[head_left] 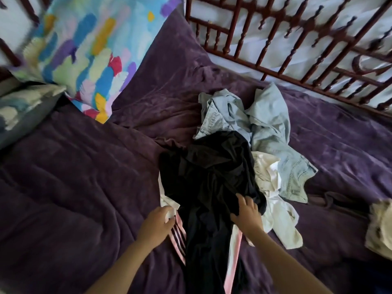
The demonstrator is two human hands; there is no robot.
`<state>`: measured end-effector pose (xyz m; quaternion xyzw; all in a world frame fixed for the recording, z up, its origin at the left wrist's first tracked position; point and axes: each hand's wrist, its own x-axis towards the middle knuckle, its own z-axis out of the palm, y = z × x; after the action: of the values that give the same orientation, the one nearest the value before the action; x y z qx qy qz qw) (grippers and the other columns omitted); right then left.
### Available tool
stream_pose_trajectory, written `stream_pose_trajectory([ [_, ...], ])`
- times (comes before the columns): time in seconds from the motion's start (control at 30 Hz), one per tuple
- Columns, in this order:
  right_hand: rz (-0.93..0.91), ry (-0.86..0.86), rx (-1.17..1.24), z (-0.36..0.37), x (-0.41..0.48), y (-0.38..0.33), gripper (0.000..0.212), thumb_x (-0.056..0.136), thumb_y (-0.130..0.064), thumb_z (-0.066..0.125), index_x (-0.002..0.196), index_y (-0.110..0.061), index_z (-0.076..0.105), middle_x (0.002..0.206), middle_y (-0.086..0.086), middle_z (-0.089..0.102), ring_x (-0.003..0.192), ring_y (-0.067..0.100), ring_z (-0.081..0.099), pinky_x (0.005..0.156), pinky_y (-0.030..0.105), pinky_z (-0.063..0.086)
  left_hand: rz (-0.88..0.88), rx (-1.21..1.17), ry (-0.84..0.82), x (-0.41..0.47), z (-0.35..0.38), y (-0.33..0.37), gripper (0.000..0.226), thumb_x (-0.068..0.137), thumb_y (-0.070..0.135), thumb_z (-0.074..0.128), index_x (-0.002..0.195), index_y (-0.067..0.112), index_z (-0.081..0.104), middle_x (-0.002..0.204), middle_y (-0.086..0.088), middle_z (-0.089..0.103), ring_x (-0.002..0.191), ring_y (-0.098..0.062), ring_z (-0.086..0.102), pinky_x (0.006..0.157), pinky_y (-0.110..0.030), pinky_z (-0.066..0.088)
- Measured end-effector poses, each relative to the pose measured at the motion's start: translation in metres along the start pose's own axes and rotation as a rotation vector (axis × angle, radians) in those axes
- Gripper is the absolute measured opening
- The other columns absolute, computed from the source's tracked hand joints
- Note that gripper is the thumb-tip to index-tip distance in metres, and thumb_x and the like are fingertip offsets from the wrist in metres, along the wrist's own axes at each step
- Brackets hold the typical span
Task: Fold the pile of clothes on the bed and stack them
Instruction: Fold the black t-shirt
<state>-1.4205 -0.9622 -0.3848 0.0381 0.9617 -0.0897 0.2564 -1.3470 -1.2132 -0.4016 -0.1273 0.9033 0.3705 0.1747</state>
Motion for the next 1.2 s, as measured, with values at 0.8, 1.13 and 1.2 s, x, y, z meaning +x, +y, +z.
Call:
stream_pose_trajectory([
  [0.8,-0.167,0.376,0.633,-0.058,-0.135,0.024,0.037,0.069,0.001,0.063,0.054,-0.033,0.056,0.078,-0.03,0.058,0.068,-0.006,0.054,0.057,0.007,0.037,0.515,0.453,0.218,0.018,0.03,0.093,0.111,0.035,0.043,0.091,0.13,0.016,0.042,0.12,-0.023,0.058,0.102,-0.038,0.062,0.074,-0.042,0.055],
  [1.13,-0.291,0.682,0.975,-0.166,-0.242,0.065,0.041,0.073,0.018,0.057,0.062,-0.02,0.065,0.052,-0.014,0.062,0.05,-0.001,0.052,0.051,0.007,0.041,0.323,0.209,-0.138,-0.061,0.028,0.123,0.022,0.089,0.022,0.052,0.105,0.014,0.065,0.104,-0.001,0.06,0.102,-0.021,0.057,0.081,-0.031,0.043],
  [1.2,-0.304,0.755,1.045,-0.182,-0.258,0.074,0.048,0.076,0.021,0.052,0.061,-0.023,0.064,0.049,-0.014,0.061,0.046,-0.001,0.052,0.047,0.008,0.042,0.248,-0.146,-0.137,-0.08,0.012,0.131,0.017,0.087,0.005,0.052,0.072,0.01,0.056,0.07,0.0,0.053,0.07,-0.017,0.054,0.064,-0.028,0.039],
])
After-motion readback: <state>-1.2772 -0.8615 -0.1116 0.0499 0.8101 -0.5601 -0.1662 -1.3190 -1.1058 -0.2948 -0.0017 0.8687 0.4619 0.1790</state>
